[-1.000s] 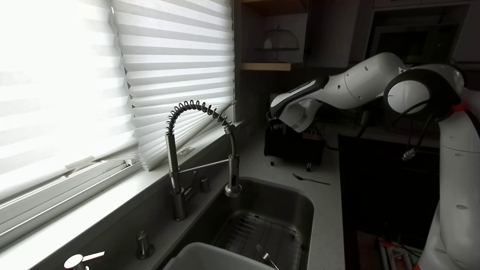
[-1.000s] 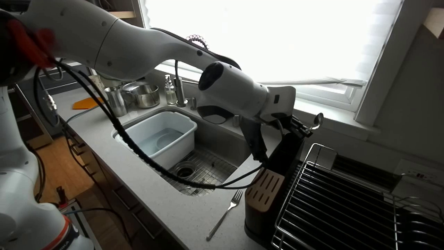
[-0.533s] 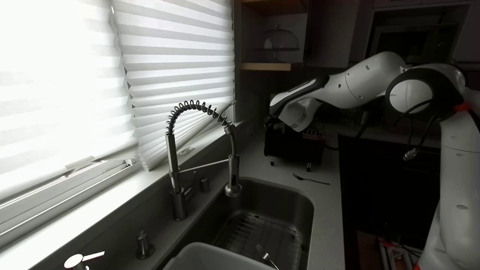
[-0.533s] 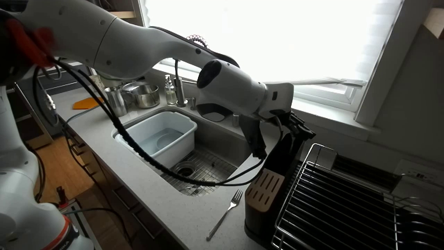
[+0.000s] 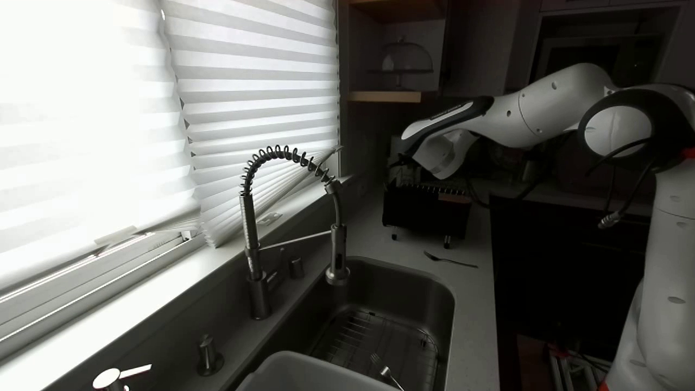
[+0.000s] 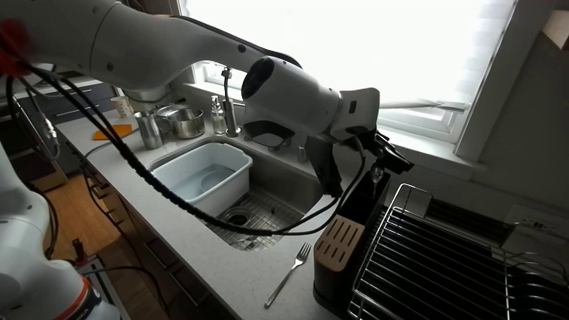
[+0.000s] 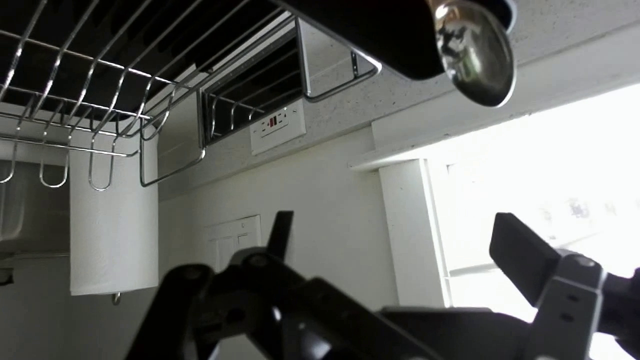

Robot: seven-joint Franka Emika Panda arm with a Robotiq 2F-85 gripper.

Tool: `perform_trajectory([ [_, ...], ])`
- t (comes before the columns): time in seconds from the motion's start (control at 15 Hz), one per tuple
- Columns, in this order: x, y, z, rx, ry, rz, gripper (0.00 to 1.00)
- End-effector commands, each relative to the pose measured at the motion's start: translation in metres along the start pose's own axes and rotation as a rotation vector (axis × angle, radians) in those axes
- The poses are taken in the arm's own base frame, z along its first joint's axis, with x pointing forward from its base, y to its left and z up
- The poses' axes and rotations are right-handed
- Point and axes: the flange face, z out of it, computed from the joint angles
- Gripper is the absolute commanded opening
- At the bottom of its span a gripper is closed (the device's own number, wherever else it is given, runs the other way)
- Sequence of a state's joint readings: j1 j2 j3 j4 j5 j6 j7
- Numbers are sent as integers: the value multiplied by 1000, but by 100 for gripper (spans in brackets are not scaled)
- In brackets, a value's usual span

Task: Put the silver spoon in the drying rack

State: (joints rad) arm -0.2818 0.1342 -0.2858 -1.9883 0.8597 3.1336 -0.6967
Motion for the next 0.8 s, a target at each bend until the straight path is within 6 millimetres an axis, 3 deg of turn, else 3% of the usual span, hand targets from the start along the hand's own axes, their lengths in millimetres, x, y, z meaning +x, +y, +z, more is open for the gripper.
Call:
perform_trajectory([
  [0.0, -8, 22, -21, 15, -82, 14, 100],
  [0.27, 3, 37, -46, 10, -194, -23, 100],
  [0.73, 34, 16, -113, -19, -395, -59, 100],
])
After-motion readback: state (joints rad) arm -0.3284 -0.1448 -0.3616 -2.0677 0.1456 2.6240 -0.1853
